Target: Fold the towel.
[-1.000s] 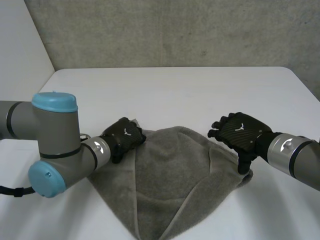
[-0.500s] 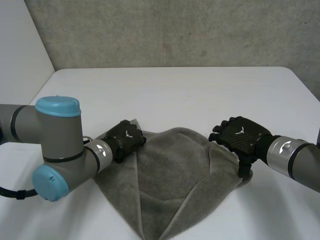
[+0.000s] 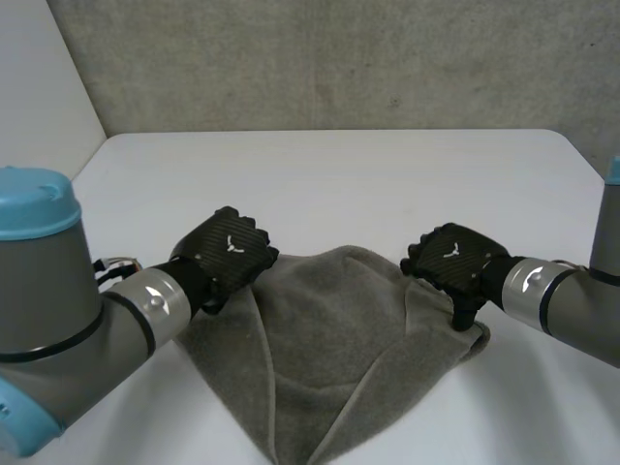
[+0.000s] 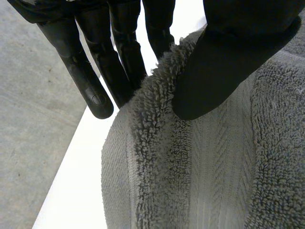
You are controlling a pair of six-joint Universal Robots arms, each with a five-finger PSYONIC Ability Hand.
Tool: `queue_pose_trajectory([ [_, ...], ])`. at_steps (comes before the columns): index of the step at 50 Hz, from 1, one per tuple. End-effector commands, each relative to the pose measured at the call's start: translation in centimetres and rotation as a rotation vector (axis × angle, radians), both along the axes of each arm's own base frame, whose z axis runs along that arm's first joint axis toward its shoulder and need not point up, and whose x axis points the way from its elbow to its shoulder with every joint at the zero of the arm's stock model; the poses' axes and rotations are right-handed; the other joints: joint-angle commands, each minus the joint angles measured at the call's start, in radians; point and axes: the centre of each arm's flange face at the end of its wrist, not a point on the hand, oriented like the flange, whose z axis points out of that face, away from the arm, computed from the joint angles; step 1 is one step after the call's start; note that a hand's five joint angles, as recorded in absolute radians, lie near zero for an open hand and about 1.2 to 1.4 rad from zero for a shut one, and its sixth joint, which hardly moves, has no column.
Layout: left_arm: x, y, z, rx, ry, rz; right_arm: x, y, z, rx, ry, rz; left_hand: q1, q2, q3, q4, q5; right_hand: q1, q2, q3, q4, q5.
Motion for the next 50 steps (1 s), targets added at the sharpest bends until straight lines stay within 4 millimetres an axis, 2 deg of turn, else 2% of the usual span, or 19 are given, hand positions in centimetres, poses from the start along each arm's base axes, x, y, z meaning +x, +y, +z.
queue_pose_trajectory([
  [1,1.0,0.1,-0.2,0.013,-0.008,0.028,0.4,-0.3,-2.2,-0.044,0.145,0.103,0.158,0.159,0.159,0.159,0.158,0.359,0.305,0.304,0.305,0.315],
  [5,1.8,-0.7,-0.4,0.016,-0.012,0.062,0.7,-0.2,-2.9,-0.031,0.16,0.126,0.219,0.221,0.22,0.22,0.219,0.75,0.697,0.695,0.696,0.706],
  [6,1.8,-0.7,-0.4,0.016,-0.012,0.062,1.2,-0.4,-2.5,-0.044,0.159,0.134,0.22,0.221,0.221,0.22,0.22,1.058,1.005,1.003,1.004,1.015],
  [12,1.1,-3.9,2.5,-0.151,0.059,0.079,3.1,-3.2,3.3,-0.224,0.031,0.074,0.36,0.361,0.361,0.361,0.36,1.063,1.01,1.008,1.009,1.02],
  [14,0.3,-6.9,6.5,-0.331,0.144,0.105,3.7,-4.2,5.5,-0.282,-0.048,0.037,0.36,0.361,0.361,0.361,0.36,1.063,1.01,1.008,1.009,1.02],
  [15,0.3,-6.9,6.5,-0.332,0.144,0.105,4.0,-5.4,8.4,-0.36,-0.154,-0.01,0.36,0.361,0.361,0.361,0.36,1.063,1.01,1.008,1.009,1.02],
  [17,-0.2,-9.8,12.2,-0.533,0.253,0.155,4.0,-6.7,11.0,-0.433,-0.258,-0.069,0.36,0.361,0.361,0.361,0.36,1.063,1.01,1.008,1.009,1.02],
  [18,-0.2,-9.8,12.3,-0.534,0.254,0.156,3.8,-7.9,13.8,-0.513,-0.377,-0.137,0.36,0.361,0.361,0.361,0.36,1.063,1.01,1.008,1.009,1.02],
  [19,-0.3,-11.0,15.2,-0.622,0.324,0.195,3.8,-7.9,13.8,-0.514,-0.378,-0.137,0.36,0.361,0.361,0.361,0.36,1.063,1.01,1.008,1.009,1.02],
  [20,-0.3,-11.1,15.2,-0.622,0.325,0.195,3.3,-8.7,16.3,-0.596,-0.489,-0.21,0.36,0.361,0.361,0.361,0.36,1.063,1.01,1.008,1.009,1.02],
  [21,-0.3,-12.0,18.0,-0.69,0.415,0.232,2.6,-9.3,18.4,-0.669,-0.594,-0.286,0.36,0.361,0.361,0.361,0.36,1.063,1.01,1.008,1.009,1.02],
  [22,-0.1,-12.6,20.7,-0.739,0.521,0.268,2.6,-9.3,18.4,-0.669,-0.595,-0.287,0.36,0.361,0.361,0.361,0.36,1.063,1.01,1.008,1.009,1.02],
  [24,0.2,-13.0,22.6,-0.752,0.625,0.292,1.7,-9.3,20.9,-0.78,-0.701,-0.363,0.36,0.361,0.361,0.361,0.36,1.063,1.01,1.008,1.009,1.02],
  [27,1.0,-13.4,24.7,-0.718,0.801,0.311,1.5,-9.0,21.1,-0.792,-0.707,-0.373,0.36,0.361,0.361,0.361,0.36,1.063,1.01,1.008,1.009,1.02],
  [31,1.9,-14.5,23.1,-0.608,0.866,0.337,1.8,-8.4,18.8,-0.714,-0.668,-0.337,0.36,0.361,0.361,0.361,0.36,1.063,1.01,1.008,1.009,1.02],
  [36,3.0,-14.6,14.3,-0.314,0.764,0.428,2.4,-7.2,13.9,-0.557,-0.579,-0.249,0.36,0.361,0.361,0.361,0.36,1.063,1.01,1.008,1.009,1.02],
  [37,3.0,-14.6,14.3,-0.314,0.764,0.428,2.3,-6.8,11.9,-0.482,-0.545,-0.225,0.36,0.361,0.361,0.361,0.36,1.063,1.01,1.008,1.009,1.02],
  [44,4.0,-11.0,0.8,0.028,0.553,0.475,-0.4,-5.1,4.8,-0.192,-0.396,-0.264,0.36,0.361,0.361,0.361,0.36,1.063,1.01,1.008,1.009,1.02],
  [50,4.3,-8.2,-3.8,0.166,0.484,0.449,-1.9,-1.8,-1.3,-0.015,-0.136,-0.229,0.36,0.361,0.361,0.361,0.36,1.063,1.01,1.008,1.009,1.02],
])
